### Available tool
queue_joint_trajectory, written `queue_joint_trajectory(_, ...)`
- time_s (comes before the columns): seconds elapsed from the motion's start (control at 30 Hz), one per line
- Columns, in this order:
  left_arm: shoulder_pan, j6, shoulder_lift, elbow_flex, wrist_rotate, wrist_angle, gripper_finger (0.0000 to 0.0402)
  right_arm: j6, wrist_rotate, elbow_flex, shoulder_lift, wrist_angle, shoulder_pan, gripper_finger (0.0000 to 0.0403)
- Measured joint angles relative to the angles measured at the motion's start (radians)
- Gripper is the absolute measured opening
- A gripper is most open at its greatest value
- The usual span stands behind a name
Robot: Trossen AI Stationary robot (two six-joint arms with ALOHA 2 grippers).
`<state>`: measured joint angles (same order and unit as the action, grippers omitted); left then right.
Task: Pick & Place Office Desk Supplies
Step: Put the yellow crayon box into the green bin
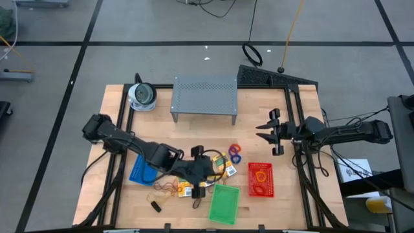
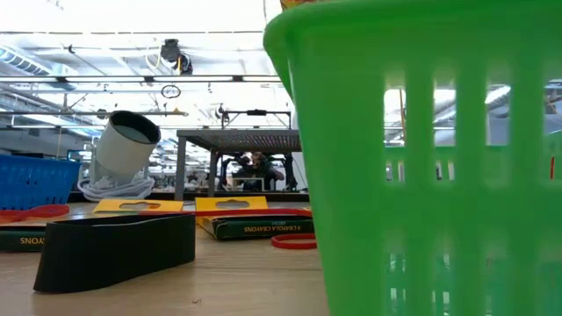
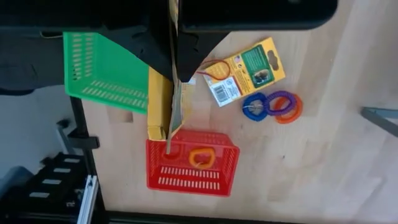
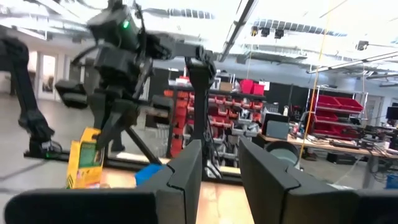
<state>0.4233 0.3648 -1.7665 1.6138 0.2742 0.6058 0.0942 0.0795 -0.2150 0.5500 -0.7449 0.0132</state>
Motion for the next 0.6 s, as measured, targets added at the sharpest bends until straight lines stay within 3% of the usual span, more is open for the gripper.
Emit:
queue_joint_trajectory(0.2,0.057,0.015,-0.012,-0.001,0.022,-0.063,0.0001,-0.040,0.003,0.000,0.000,-0.029,-0.002,0.0100)
queue_joint_trajectory(0.37,0.097,0.051,-0.062,0.021,0.013,-0.009,0.0001,-0.068,0.004,0.000,0.000,-0.041,-0.003,0.0100)
queue_joint_trajectory(0.6,0.127,0.010,-0.298,0.335,0.015,0.255,0.0001,-0.083,0.006,0.000,0.001,-0.052,-0.017,0.0100)
